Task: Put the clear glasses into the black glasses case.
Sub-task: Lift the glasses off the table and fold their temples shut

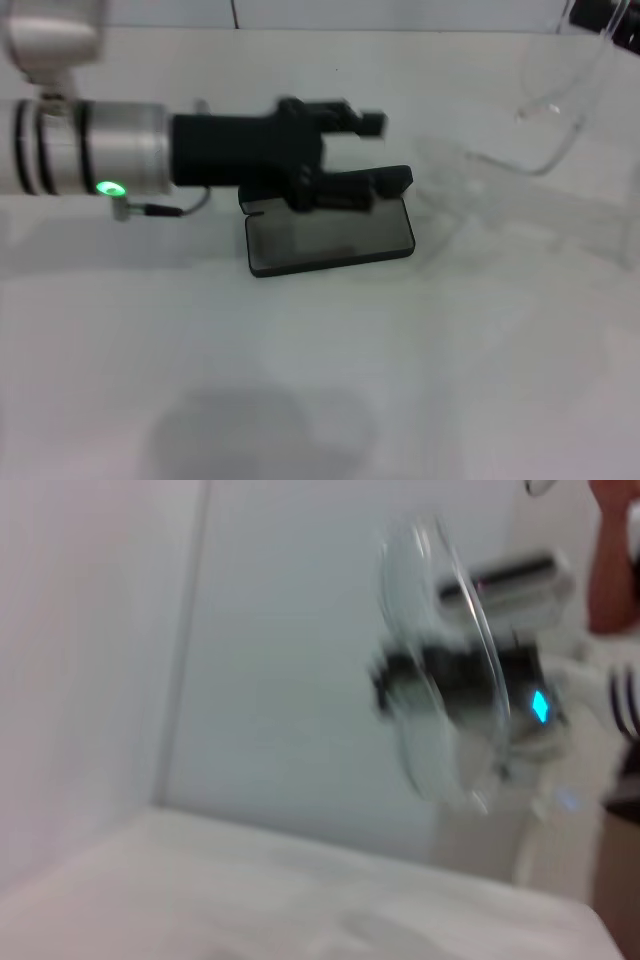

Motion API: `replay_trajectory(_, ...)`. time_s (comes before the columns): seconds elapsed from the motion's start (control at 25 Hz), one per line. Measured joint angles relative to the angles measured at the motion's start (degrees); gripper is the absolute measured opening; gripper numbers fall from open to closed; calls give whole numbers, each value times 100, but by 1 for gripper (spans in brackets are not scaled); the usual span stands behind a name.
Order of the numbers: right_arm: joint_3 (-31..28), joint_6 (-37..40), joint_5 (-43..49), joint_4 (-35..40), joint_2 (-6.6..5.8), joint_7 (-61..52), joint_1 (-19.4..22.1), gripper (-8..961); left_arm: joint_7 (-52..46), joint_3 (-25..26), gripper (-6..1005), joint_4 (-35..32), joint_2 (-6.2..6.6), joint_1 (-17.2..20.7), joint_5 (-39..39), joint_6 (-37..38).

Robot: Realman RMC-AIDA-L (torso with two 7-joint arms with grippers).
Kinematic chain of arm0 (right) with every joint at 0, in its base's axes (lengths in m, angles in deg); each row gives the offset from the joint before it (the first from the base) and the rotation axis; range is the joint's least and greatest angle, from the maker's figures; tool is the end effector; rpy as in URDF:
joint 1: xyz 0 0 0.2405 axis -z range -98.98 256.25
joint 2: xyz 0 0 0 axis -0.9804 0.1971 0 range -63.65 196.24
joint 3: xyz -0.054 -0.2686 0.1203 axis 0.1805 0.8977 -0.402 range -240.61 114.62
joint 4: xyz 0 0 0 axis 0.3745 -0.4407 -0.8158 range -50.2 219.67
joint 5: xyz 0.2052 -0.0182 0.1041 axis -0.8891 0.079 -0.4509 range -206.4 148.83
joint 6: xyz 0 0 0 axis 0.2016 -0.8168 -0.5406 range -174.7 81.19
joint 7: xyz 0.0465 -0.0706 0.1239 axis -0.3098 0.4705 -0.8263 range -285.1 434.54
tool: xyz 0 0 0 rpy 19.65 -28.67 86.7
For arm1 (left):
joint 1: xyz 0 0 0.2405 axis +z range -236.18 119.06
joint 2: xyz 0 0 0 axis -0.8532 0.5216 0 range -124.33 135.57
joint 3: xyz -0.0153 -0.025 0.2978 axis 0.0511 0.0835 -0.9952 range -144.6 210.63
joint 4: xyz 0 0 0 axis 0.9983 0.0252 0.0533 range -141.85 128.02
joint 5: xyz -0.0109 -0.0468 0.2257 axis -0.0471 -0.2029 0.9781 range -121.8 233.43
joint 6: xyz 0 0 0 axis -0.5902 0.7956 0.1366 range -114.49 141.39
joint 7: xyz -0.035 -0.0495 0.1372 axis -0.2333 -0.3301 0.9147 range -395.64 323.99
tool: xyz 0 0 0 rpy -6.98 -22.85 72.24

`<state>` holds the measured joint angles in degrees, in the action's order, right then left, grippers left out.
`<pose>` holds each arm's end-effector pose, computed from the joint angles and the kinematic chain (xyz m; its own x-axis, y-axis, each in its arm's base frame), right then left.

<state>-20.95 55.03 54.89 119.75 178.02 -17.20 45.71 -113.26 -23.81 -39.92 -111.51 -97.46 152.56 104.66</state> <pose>0.2475 0.3917 0.0701 0.4716 -0.2677 -0.8402 -0.4295 -0.9019 0.0463 -0.2145 0.3953 -0.0451 0.7930 0.1848 0.5805 0.2212 -0.9752 0.0082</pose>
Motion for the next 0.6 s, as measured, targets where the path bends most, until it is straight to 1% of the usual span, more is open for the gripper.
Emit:
replay_trajectory(0.08, 0, -75, -114, -20, 96, 165, -30, 116, -29, -60, 773, -2, -124, -119, 348, 2)
replay_trajectory(0.16, 24, -305, -172, -6, 235, 369, -63, 116, -52, -252, 773, 0, -214, -229, 550, 22)
replay_trajectory(0.24, 121, -614, -158, 5, 331, 505, -126, 116, -72, -551, 773, 1, -249, -306, 559, 33)
replay_trajectory(0.28, 207, -767, -143, -9, 358, 550, -166, 116, -88, -742, 773, 2, -258, -342, 495, 35)
replay_trajectory(0.32, 330, -918, -133, -41, 363, 576, -202, 116, -121, -947, 773, 2, -265, -390, 366, 35)
replay_trajectory(0.4, 527, -1128, -117, -87, 358, 593, -260, 116, -152, -1149, 773, -1, -267, -444, 165, 39)
replay_trajectory(0.48, 794, -1421, -87, -141, 349, 606, -319, 116, -163, -1237, 773, -25, -260, -464, 10, 49)
replay_trajectory(0.6, 1082, -1639, -77, -163, 347, 612, -336, 116, -165, -1243, 773, -70, -252, -466, -100, 58)
